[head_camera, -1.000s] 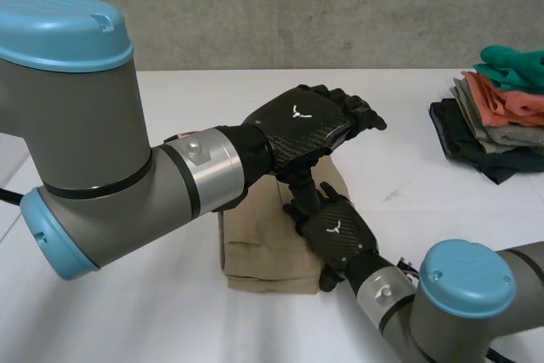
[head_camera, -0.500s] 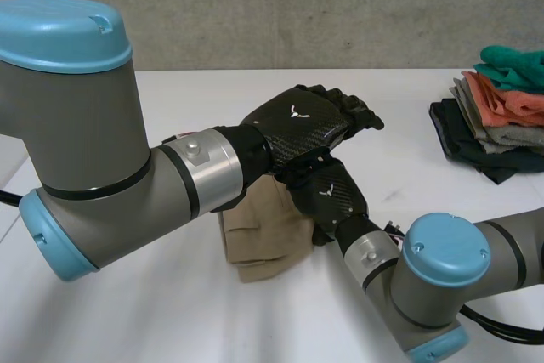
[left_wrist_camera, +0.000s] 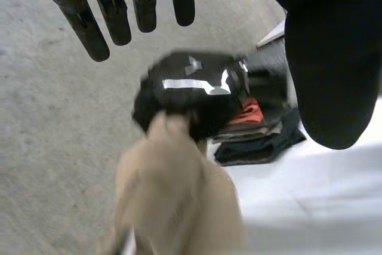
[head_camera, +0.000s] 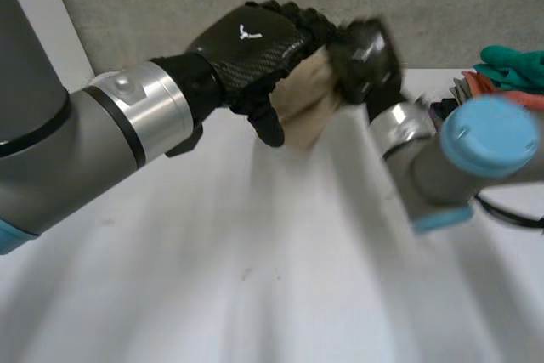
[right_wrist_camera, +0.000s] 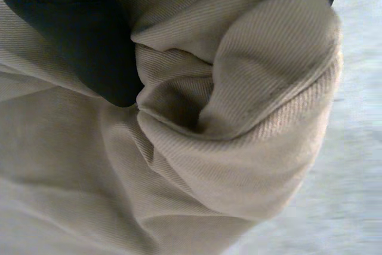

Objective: Fold the laundry.

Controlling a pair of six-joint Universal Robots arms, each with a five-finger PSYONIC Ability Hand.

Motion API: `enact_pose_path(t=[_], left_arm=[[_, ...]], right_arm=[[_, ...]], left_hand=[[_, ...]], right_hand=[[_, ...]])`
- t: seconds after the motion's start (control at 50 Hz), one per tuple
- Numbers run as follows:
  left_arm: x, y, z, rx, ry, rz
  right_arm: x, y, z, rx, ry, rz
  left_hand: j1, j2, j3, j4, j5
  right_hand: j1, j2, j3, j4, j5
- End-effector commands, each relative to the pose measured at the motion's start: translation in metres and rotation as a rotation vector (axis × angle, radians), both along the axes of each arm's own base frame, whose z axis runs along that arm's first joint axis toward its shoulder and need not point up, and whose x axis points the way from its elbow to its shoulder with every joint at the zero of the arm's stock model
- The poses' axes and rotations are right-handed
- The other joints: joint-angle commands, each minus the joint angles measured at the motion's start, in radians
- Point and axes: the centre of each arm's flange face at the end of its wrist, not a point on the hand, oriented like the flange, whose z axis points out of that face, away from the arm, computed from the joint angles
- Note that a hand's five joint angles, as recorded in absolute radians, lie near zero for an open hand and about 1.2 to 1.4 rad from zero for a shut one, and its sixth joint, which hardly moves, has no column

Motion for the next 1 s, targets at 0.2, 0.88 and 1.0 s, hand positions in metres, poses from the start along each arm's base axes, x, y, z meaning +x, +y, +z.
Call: enact_pose_path(t=[0.2, 0.88, 1.0], left_arm=[[0.004, -0.001, -0.001, 0.002, 0.000, 0.009], [0.004, -0.002, -0.013, 0.034, -0.022, 0.011], [0.003, 0.000, -0.011, 0.032, -0.018, 0.006]], right_arm=[[-0.210, -0.151, 0.099, -0.166, -0.234, -0.212], [-0.339, -0.180, -0.033, 0.291, -0.238, -0.270], [-0.332, -0.159, -0.005, 0.262, -0.215, -0.305]], left_hand=[[0.001, -0.009, -0.011, -0.002, -0.026], [0.001, -0.009, -0.011, -0.002, -0.026], [0.001, -0.009, -0.011, -0.002, -0.026]], right_hand=[[0.344, 0.233, 0.256, 0.197, 0.312], [-0.734, -0.845, -0.822, -0.881, -0.766], [-0.878, -0.989, -0.965, -1.025, -0.909]])
